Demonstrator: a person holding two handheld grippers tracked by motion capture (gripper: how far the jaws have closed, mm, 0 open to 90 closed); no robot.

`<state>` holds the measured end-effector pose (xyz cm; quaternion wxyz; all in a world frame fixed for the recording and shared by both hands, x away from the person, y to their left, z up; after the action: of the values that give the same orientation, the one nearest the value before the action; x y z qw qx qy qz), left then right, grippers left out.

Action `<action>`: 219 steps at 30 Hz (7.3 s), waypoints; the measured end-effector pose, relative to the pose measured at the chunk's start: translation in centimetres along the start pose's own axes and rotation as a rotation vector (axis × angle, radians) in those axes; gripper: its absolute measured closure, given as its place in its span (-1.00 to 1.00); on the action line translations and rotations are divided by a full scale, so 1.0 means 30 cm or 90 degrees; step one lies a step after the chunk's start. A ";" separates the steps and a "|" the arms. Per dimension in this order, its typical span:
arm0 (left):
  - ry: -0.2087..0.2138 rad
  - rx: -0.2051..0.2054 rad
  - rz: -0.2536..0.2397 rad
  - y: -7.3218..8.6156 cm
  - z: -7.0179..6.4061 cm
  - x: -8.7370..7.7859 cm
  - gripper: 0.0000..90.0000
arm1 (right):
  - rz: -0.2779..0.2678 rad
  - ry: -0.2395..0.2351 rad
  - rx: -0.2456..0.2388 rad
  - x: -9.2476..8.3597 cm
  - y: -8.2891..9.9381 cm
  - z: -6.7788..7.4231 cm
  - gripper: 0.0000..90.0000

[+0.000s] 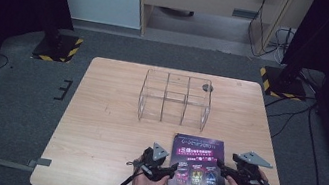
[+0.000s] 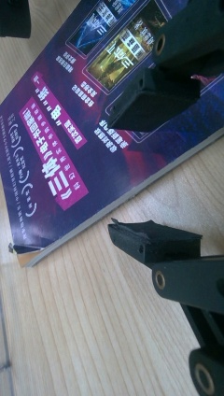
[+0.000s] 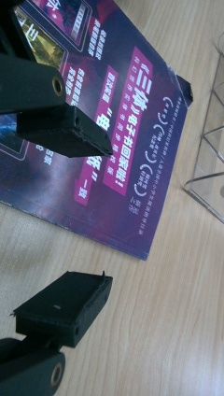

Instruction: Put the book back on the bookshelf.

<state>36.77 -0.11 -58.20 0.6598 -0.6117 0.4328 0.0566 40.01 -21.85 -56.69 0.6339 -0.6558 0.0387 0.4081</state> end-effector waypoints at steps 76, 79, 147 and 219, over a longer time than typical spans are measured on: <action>0.148 -0.141 -0.124 -0.081 -0.066 0.012 -0.08 | 0.003 -0.034 0.108 0.055 0.067 0.033 -0.15; 0.148 -0.127 -0.116 -0.073 -0.077 0.026 -0.12 | 0.004 -0.037 0.107 0.054 0.068 0.033 -0.15; 0.078 -0.019 -0.160 -0.143 -0.100 -0.031 0.88 | -0.031 -0.055 0.064 0.014 0.039 0.018 -0.35; 0.045 -0.050 -0.202 -0.186 -0.020 -0.109 0.83 | -0.025 -0.265 0.287 -0.029 -0.039 0.154 0.85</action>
<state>37.81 -0.51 -51.81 0.6205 -0.6993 0.3509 -0.0530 37.85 -18.04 -54.62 0.7655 -0.4016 -0.0147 0.5025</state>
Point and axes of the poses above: each handheld gripper's, and its own axes: x roughly forward along the jaws, y roughly out of its underside, z roughly to its left, the point moved 9 cm from there along x, roughly forward along the jaws, and after that the axes turned 5 degrees about -y, right-handed, at the moved point
